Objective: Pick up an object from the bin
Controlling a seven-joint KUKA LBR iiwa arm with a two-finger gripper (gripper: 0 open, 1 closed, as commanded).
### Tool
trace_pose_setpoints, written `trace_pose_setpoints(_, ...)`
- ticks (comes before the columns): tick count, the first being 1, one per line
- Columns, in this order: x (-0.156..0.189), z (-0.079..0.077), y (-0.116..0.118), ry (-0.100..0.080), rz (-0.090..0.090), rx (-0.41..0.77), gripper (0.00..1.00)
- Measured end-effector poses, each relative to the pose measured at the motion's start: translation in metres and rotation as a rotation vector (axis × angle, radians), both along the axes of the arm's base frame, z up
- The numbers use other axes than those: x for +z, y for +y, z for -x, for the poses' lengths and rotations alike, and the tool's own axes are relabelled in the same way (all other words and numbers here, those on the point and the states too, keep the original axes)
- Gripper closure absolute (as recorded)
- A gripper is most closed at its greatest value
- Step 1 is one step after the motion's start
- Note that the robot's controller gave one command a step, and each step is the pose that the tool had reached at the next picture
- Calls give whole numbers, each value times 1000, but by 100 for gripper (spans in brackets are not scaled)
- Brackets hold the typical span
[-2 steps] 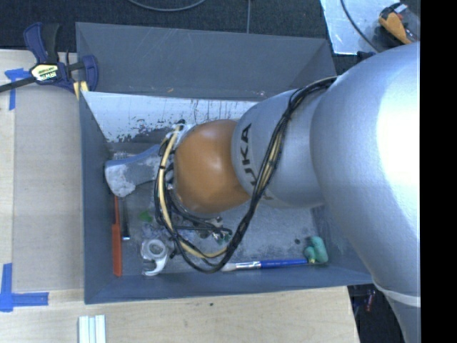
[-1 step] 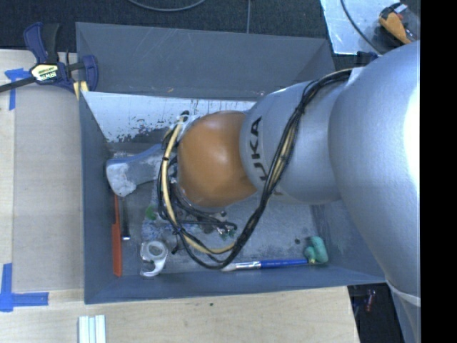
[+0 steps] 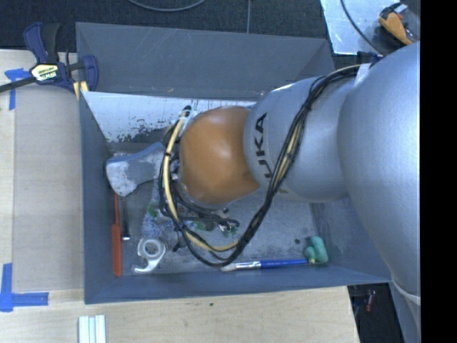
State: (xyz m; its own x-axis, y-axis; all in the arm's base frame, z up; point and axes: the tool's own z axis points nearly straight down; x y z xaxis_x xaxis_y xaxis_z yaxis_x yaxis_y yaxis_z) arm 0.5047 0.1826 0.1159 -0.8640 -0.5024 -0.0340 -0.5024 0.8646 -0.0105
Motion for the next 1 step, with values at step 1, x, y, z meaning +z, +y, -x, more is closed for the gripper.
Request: trace_pose_setpoints(1,31,2,-1,9,3,0,100)
